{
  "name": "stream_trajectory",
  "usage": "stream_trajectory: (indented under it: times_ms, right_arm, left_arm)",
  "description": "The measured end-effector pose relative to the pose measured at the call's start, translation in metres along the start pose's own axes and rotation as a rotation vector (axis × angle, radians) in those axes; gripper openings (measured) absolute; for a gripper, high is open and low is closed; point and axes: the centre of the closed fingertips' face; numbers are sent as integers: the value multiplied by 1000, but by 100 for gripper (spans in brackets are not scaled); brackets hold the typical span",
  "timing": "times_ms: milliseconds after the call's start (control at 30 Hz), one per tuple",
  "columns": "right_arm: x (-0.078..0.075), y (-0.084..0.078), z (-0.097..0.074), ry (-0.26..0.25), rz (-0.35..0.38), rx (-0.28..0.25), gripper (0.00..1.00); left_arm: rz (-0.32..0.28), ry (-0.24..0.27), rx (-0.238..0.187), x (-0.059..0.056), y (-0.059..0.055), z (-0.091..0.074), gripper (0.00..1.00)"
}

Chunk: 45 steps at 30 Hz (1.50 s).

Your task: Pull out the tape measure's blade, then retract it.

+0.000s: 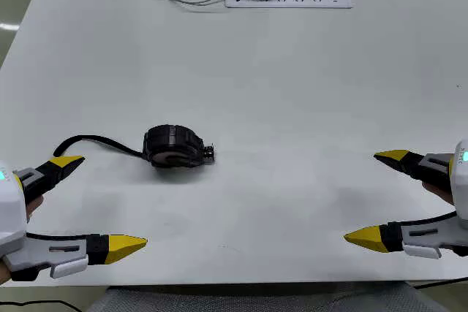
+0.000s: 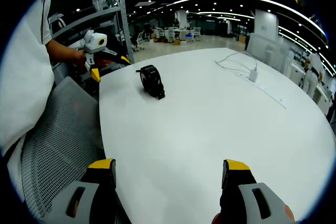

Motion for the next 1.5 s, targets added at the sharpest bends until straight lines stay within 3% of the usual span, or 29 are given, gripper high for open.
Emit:
stream_trajectory:
  times_ms: [700, 967, 1500]
  right_arm:
    - [-2, 3, 2, 2, -10, -3, 84]
    - [-7, 13, 9, 13, -33, -11, 84]
    - [-16, 41, 29, 42, -103, -34, 85]
  left_arm:
    - [6, -2, 7, 0, 0, 2, 99]
    - [32, -9, 18, 2, 3, 8, 99]
    - [103, -48, 22, 9, 25, 28, 99]
Point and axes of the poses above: the centre of the closed fingertips' face, and the gripper's own axes: z roughly forward along the fingers, x roughly to its left, y roughly out of its top, and after that the axes turned 9 degrees about x, right-handed
